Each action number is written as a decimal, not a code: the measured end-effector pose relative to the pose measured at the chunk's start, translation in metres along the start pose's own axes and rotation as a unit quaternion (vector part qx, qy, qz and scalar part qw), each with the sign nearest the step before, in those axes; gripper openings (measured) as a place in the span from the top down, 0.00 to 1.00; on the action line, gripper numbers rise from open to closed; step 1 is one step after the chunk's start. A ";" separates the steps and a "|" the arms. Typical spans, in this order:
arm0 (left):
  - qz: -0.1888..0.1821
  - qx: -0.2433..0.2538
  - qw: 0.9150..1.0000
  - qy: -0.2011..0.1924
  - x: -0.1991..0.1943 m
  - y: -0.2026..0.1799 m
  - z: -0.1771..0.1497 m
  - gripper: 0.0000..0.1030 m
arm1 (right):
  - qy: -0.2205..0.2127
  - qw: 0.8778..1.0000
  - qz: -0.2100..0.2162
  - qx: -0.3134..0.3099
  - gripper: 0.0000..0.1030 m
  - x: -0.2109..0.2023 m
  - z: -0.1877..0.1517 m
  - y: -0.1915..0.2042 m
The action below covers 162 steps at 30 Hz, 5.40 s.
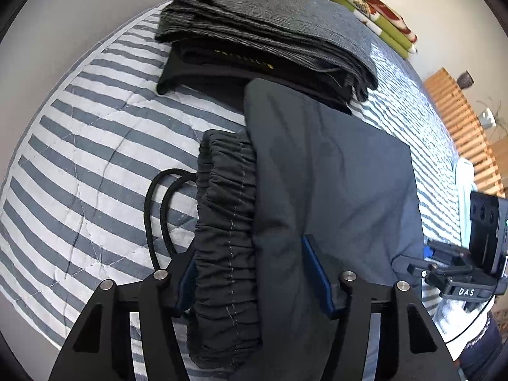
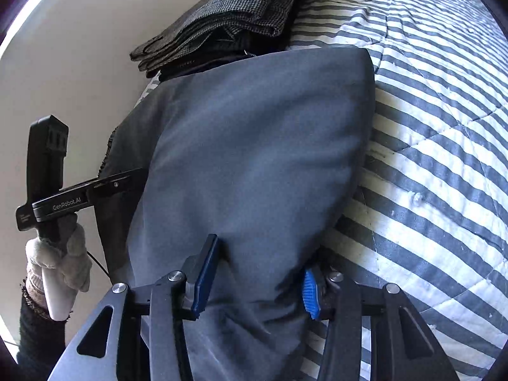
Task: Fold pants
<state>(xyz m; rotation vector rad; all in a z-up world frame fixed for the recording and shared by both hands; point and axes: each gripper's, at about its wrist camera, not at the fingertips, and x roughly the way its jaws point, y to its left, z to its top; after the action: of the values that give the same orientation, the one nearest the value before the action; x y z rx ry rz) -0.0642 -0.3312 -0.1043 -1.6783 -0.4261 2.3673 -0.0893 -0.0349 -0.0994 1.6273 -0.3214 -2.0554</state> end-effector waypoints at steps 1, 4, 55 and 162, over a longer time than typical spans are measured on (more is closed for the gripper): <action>-0.007 -0.010 1.000 -0.004 0.002 0.002 0.001 0.26 | 0.000 1.000 0.006 0.005 0.59 0.001 0.000 -0.002; -0.005 -0.013 1.000 -0.021 0.005 -0.009 0.000 0.23 | -0.002 1.000 -0.005 0.002 0.64 0.002 0.001 0.002; -0.131 -0.019 0.989 -0.069 -0.088 -0.062 -0.051 0.80 | -0.093 0.991 -0.074 -0.063 0.93 -0.109 -0.031 0.039; -0.075 0.140 0.982 -0.103 -0.041 -0.118 0.203 0.40 | -0.205 0.977 -0.048 -0.027 0.93 -0.043 0.329 0.020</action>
<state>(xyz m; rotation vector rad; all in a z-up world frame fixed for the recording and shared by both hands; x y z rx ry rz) -0.2419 -0.2578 0.0366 -1.2415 -0.2289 2.3691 -0.3931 -0.0689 0.0314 1.1977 -0.3263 -2.4470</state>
